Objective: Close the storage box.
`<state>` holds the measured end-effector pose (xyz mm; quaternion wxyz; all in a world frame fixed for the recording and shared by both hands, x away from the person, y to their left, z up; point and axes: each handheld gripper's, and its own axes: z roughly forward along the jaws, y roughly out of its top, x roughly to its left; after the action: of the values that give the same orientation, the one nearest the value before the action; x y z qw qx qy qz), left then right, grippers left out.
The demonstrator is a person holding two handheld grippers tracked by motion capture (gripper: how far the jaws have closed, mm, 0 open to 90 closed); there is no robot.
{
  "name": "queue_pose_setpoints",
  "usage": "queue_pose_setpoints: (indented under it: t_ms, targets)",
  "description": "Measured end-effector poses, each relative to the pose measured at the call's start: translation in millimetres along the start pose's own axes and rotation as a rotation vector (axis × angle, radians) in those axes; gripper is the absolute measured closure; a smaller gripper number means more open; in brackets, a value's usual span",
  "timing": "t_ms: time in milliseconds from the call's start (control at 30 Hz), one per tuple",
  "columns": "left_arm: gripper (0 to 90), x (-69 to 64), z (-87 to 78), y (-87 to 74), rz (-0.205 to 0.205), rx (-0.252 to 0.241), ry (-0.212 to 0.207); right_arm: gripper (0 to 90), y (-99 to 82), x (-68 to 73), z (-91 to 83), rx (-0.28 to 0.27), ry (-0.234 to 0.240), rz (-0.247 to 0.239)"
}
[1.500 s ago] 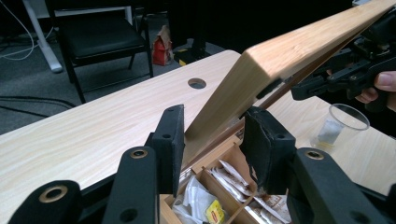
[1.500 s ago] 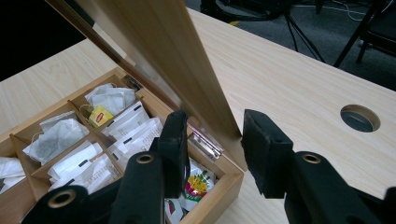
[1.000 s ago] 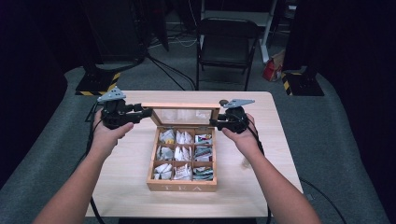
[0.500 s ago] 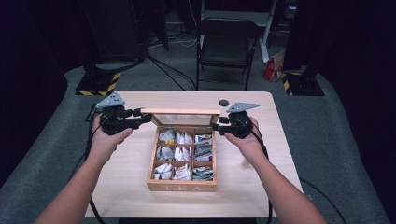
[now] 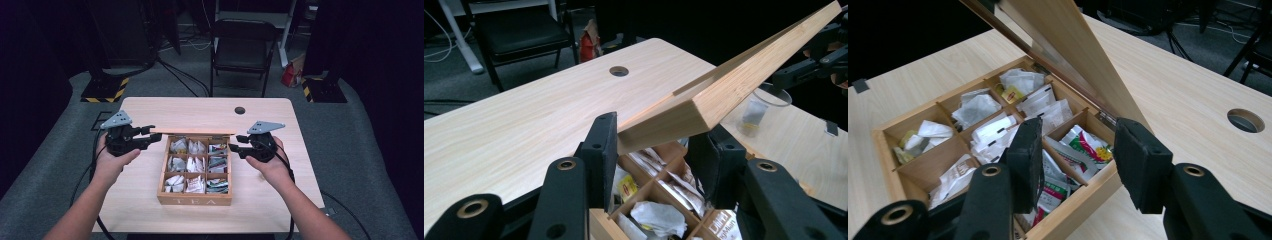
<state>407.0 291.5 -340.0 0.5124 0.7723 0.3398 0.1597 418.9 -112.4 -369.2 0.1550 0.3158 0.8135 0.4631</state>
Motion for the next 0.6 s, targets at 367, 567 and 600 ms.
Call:
queue_pose_setpoints:
  t_ms: [367,567,600]
  targets:
    - [54.5,-12.8,-4.9,-21.8,0.022,0.002,0.003,54.2,-12.0,24.1,-15.0,-0.023,0.015,-0.027]
    - [54.1,-18.6,-7.5,-37.4,0.024,-0.008,-0.005,54.2,-20.7,35.1,-20.9,-0.030,0.019,-0.027]
    - [54.1,-19.7,-7.7,-39.5,0.026,-0.008,-0.002,54.2,-22.5,36.2,-21.3,-0.032,0.021,-0.027]
